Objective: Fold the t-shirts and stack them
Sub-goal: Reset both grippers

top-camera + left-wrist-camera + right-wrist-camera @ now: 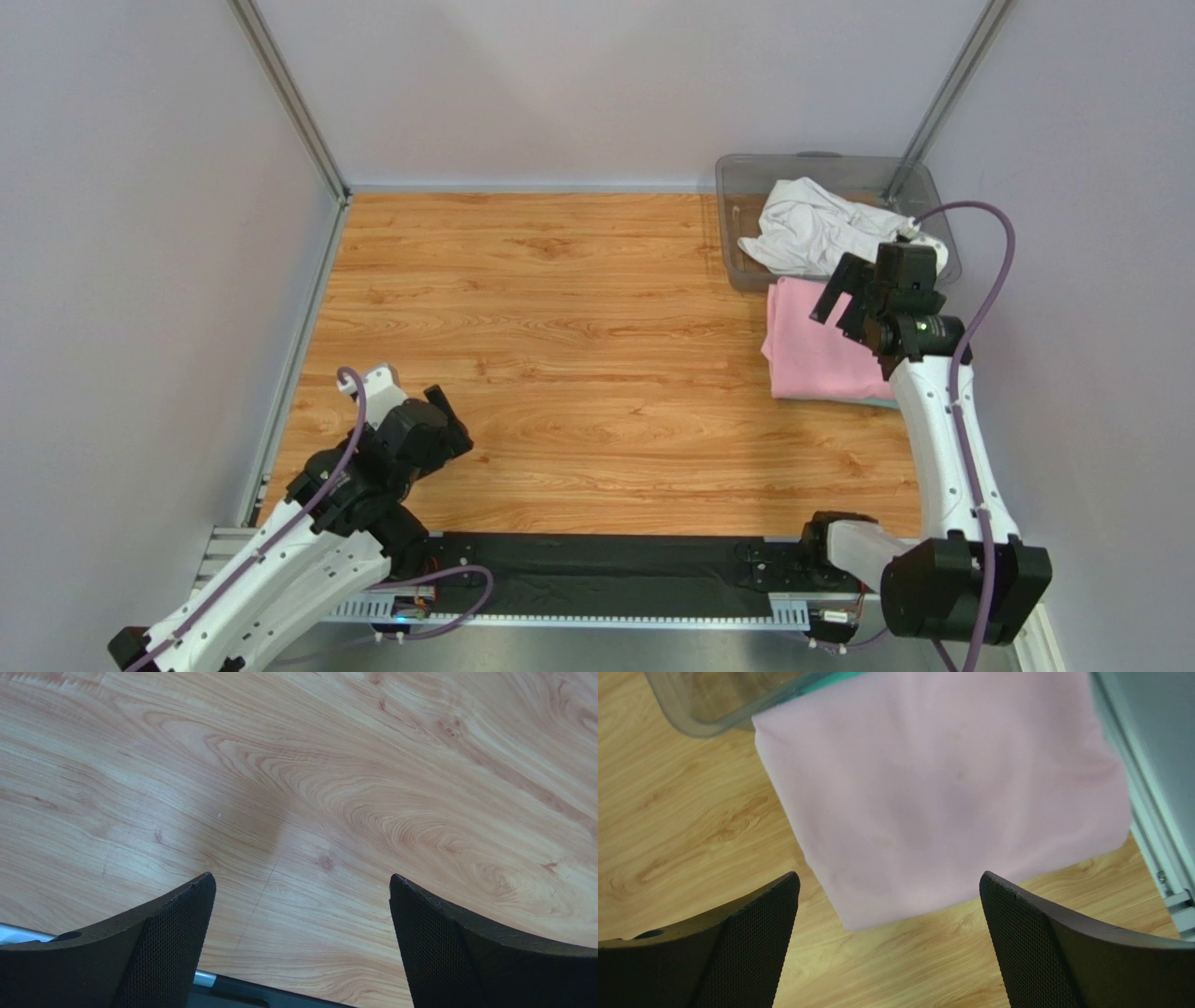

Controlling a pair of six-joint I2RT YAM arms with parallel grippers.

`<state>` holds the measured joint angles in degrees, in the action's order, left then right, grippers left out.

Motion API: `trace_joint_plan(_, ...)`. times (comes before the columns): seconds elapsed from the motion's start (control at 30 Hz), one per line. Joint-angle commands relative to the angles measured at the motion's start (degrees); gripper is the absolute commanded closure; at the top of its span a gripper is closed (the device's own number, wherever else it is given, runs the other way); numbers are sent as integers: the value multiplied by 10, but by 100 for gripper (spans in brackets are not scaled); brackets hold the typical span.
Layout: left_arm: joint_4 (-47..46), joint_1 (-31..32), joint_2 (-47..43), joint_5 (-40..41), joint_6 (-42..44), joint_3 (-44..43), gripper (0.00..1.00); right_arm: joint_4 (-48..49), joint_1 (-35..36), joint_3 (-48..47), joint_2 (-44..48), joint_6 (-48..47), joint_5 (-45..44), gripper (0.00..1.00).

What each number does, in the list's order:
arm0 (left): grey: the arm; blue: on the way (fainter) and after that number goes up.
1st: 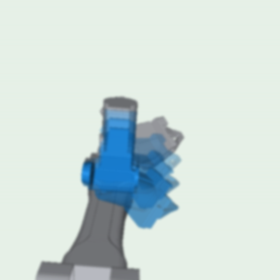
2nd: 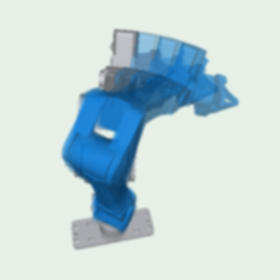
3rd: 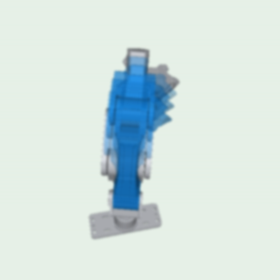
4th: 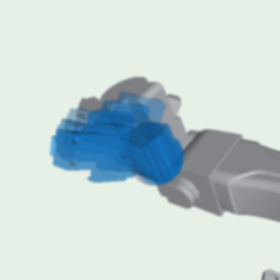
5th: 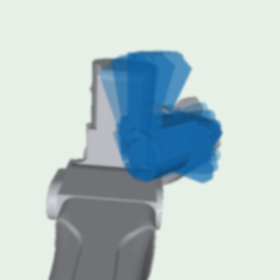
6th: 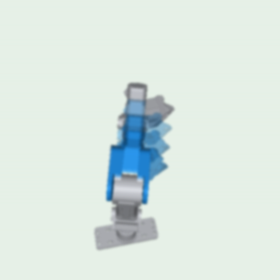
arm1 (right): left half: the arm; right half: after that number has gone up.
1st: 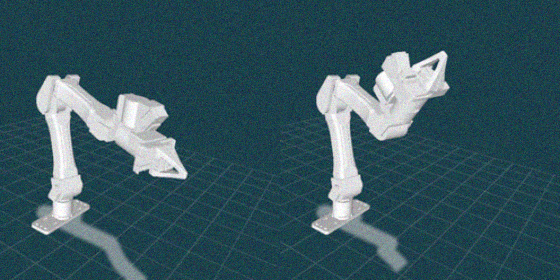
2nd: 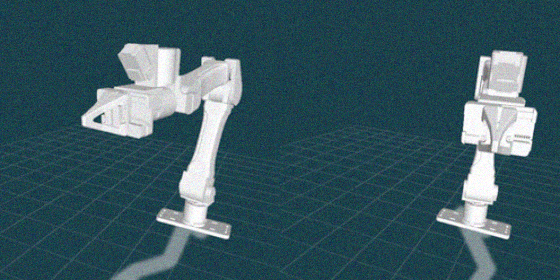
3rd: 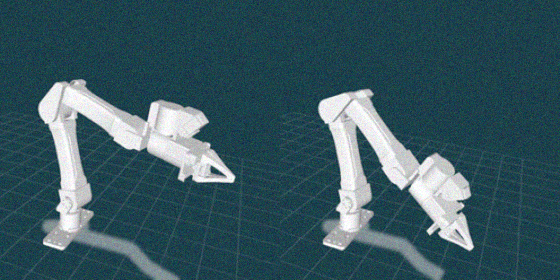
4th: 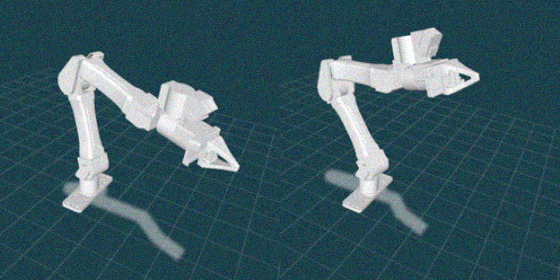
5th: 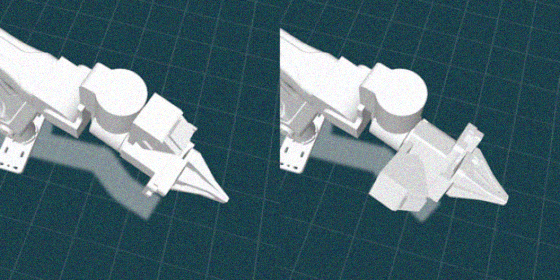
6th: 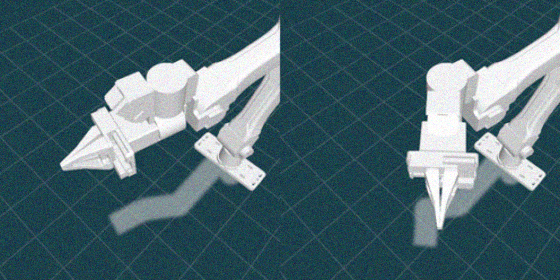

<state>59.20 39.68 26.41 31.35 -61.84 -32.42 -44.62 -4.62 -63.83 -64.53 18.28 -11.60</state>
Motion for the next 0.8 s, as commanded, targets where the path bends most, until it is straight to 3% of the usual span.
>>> trace_joint_plan(0.0,-29,0,20,-13,34,-36,0,38,25,53,48,28,59,0)
trace_joint_plan(0.27,-94,0,-16,-60,88,-24,0,41,43,205,228,23,163,0)
trace_joint_plan(0.5,-131,0,-65,-80,109,-16,0,71,44,261,373,27,264,0)
trace_joint_plan(0.77,-77,0,-80,-41,72,-29,0,81,44,276,444,54,200,0)
